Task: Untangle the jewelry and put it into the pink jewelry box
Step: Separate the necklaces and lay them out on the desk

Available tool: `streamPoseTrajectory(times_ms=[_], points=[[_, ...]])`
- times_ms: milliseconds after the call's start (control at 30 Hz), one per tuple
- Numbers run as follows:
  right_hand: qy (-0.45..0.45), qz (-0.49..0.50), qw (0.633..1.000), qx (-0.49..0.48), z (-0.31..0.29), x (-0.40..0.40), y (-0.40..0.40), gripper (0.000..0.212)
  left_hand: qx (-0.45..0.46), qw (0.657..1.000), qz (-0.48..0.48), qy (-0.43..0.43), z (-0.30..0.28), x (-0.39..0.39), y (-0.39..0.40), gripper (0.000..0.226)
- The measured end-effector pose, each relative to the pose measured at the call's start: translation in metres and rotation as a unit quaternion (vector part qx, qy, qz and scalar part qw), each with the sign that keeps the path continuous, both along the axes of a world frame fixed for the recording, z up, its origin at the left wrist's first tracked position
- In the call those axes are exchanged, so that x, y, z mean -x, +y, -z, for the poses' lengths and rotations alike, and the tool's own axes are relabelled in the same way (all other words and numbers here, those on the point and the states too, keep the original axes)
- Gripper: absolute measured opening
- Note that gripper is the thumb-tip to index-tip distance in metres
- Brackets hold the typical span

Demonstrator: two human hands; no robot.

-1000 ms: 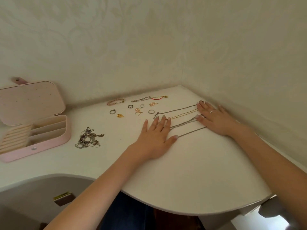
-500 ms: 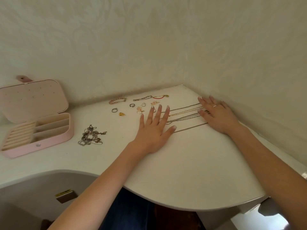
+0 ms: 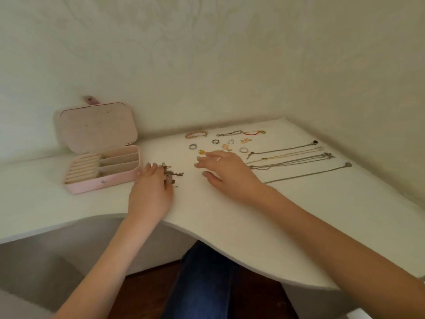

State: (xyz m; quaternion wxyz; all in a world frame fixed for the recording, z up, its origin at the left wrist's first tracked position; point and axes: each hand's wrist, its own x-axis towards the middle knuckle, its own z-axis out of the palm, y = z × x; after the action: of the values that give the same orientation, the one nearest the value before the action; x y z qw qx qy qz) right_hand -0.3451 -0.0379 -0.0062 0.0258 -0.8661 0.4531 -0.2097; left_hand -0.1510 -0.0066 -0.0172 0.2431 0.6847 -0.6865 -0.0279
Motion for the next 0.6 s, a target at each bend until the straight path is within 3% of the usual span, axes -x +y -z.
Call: streamPoseTrajectory(times_ms=[133,233,467,600], points=[[-0.012,0.002,0.995,-0.102,0.002,-0.051,-0.02,0.044,-0.023,0.998,0.02,0.049,0.006,-0.015,0.005,0.041],[-0.011,-0.002,0.995,-0.099,0.01,-0.068,-0.031,0.034,-0.03,0.996,0.048,0.072,0.008,-0.027,0.003,0.044],[-0.103,0.055,0.991,-0.059,0.014,-0.069,-0.029,0.031,-0.073,0.991,0.079,-0.085,0.016,-0.041,0.004,0.064],[-0.137,0.054,0.985,-0.084,0.001,-0.086,-0.046,0.033,-0.049,0.991,0.078,-0.094,0.018,-0.039,0.009,0.086]])
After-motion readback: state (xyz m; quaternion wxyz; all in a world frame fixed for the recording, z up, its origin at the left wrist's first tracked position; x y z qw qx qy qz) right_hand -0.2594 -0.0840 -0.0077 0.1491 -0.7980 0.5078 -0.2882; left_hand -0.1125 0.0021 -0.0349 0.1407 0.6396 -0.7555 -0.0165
